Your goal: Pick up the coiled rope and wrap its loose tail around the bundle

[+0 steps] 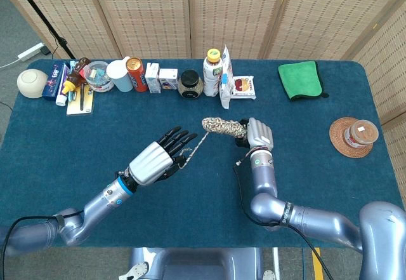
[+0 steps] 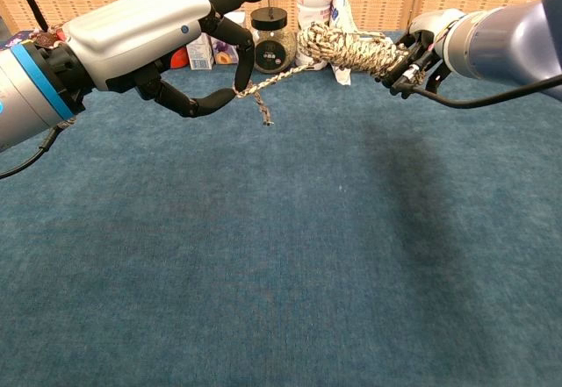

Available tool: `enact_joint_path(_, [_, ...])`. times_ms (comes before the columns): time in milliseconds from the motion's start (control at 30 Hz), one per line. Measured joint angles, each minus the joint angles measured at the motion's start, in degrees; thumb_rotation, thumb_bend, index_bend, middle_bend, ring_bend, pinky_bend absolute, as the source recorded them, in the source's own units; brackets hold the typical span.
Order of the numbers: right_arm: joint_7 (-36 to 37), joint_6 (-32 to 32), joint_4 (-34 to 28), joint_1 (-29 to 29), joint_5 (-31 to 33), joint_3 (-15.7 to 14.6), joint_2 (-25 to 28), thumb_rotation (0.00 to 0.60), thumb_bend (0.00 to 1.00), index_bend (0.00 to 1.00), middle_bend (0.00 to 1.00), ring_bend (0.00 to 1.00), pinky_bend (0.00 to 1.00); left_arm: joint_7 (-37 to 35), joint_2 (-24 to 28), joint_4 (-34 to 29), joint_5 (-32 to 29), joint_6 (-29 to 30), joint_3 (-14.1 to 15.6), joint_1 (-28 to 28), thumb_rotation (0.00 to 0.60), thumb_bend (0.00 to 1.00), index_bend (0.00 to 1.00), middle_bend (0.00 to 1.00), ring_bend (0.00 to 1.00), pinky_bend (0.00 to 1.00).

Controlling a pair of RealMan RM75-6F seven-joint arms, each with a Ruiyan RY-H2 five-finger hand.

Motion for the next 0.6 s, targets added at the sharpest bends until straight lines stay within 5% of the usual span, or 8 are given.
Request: enact_joint_path(600, [-1.45,-0.11,-2.18,-2.19,-3.15,-1.47,0.51,0.6,0.81,0.64,0.64,0.52,0.72,0.89,-1.73,3.06,-3.12,-2.71,-1.36,0.42,0.6,0.42,0.65,0.0,0.0,0.0])
